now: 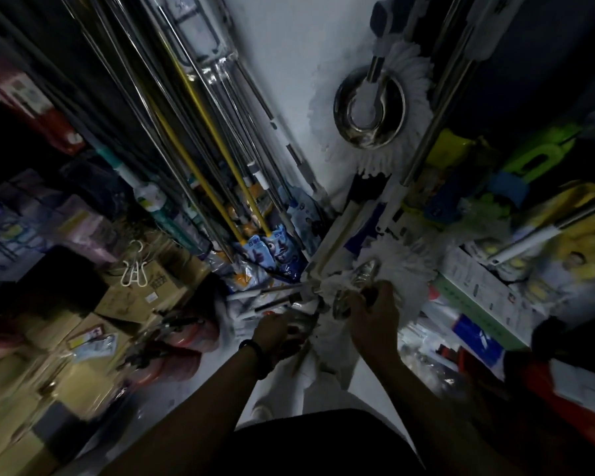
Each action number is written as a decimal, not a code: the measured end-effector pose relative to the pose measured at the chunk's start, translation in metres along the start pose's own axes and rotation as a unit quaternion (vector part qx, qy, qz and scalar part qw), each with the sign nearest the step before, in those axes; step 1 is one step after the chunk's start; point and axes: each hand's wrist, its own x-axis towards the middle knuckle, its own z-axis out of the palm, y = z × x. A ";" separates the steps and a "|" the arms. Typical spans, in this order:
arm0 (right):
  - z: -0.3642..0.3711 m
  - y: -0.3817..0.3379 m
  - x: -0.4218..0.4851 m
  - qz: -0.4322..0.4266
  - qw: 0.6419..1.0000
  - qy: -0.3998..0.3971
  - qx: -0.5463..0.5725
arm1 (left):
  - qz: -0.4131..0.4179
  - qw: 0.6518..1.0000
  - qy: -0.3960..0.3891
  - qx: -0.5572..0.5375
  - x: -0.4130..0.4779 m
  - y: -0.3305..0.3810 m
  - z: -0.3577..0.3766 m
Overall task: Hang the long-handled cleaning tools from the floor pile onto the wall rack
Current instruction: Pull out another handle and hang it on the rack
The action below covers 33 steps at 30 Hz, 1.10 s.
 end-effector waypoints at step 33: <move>-0.187 0.014 -0.161 -0.192 0.897 0.237 -0.320 | -0.004 0.967 -0.164 -0.195 0.009 -0.103 0.061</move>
